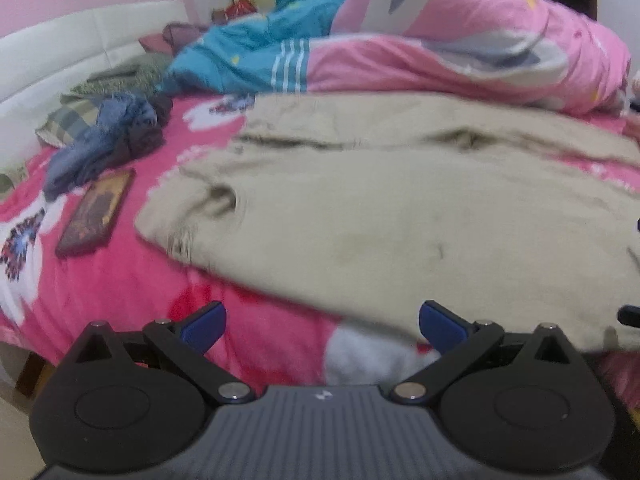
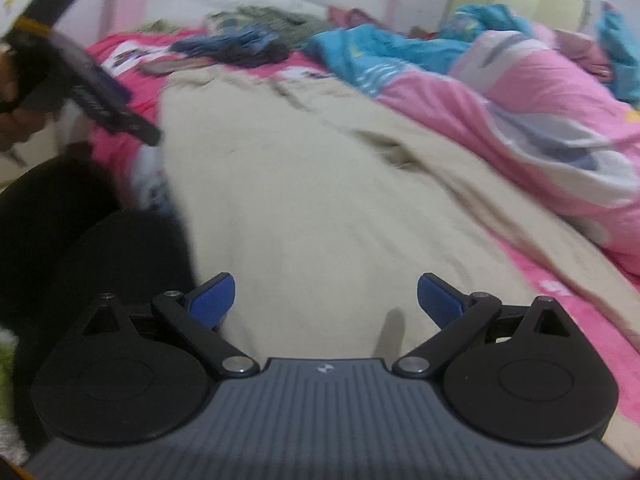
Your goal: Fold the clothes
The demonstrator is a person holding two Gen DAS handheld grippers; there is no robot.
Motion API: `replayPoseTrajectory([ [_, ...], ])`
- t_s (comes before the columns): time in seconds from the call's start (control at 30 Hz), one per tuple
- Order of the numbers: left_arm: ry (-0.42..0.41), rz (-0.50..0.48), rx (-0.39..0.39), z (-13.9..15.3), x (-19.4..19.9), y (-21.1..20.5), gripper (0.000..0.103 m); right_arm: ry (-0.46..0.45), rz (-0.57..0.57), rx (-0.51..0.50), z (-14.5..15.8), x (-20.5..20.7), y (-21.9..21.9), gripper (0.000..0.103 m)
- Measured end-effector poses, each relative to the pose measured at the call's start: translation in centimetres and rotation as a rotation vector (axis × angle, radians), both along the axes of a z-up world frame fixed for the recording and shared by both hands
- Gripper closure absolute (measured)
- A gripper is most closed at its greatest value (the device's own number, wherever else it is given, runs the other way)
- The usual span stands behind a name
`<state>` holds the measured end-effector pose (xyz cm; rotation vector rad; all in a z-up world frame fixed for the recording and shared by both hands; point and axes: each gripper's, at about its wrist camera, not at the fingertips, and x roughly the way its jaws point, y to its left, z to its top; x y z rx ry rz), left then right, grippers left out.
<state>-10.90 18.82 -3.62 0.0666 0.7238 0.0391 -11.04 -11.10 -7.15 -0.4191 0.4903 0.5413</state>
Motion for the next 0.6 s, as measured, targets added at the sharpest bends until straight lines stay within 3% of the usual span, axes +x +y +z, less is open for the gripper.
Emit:
replayPoseTrajectory([
  [0.2, -0.045, -0.028, -0.025, 0.3, 2.2, -1.8, 0.000, -0.002, -0.152, 0.032, -0.3, 2.0, -2.1, 0.005],
  [0.4, 0.009, -0.074, -0.051, -1.7, 4.2, -3.5, 0.000, 0.098, -0.275, 0.155, -1.9, 2.2, -5.2, 0.004],
  [0.5, 0.030, -0.073, -0.020, -2.7, 4.2, -4.4, 0.000, 0.135, -0.301, 0.216, -2.6, 1.4, -6.2, 0.003],
  [0.6, 0.027, -0.068, -0.021, -2.8, 4.1, -4.5, 0.000, 0.128, -0.292, 0.177, -2.8, 0.2, -6.1, 0.001],
])
